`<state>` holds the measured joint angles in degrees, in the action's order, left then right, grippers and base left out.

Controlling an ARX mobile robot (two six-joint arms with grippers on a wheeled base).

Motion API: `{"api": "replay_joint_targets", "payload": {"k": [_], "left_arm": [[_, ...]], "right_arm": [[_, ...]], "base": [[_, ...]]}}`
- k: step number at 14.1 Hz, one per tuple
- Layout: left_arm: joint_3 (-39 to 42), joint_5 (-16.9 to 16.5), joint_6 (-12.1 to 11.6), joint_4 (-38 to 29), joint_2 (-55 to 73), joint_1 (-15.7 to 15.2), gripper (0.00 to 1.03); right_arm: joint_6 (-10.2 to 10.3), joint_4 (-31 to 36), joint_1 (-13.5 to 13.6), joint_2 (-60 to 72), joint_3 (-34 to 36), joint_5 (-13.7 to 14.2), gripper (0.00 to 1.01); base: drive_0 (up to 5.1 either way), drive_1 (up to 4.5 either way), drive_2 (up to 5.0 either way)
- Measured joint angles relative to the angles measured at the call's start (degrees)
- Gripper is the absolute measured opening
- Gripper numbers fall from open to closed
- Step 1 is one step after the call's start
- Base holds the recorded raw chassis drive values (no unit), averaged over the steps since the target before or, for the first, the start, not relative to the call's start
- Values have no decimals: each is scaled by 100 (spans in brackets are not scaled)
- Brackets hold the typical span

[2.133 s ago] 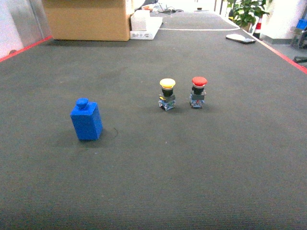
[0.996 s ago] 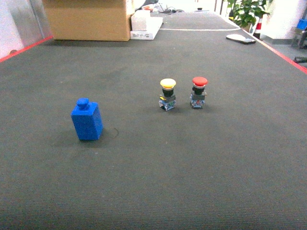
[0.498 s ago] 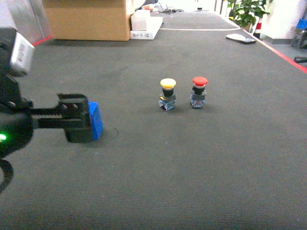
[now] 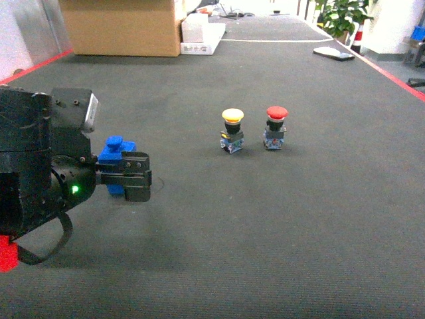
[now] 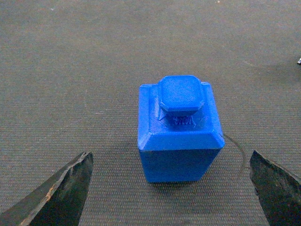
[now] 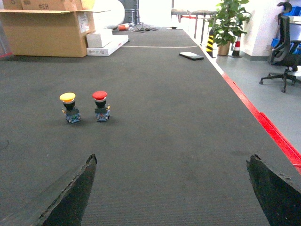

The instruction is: Pick blue part to blue bin on bottom shelf

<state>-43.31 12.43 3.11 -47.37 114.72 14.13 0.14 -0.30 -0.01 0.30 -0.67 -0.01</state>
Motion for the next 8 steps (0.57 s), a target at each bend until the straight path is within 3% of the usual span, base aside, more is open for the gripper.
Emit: {"api": "replay_joint_targets", "payload": {"k": [3, 7, 8], "left_arm": [[-354, -9, -20, 48, 299, -61, 98], [-1502, -216, -81, 127, 1342, -249, 98], [-1521, -166, -98, 15, 1410, -251, 94]], "right_arm": [[0, 0, 0, 0, 0, 0, 98], [0, 0, 0, 0, 0, 0, 98], [0, 2, 0, 0, 0, 0, 98]], "base": [[0, 0, 0], [0, 0, 0], [0, 0, 0]]}}
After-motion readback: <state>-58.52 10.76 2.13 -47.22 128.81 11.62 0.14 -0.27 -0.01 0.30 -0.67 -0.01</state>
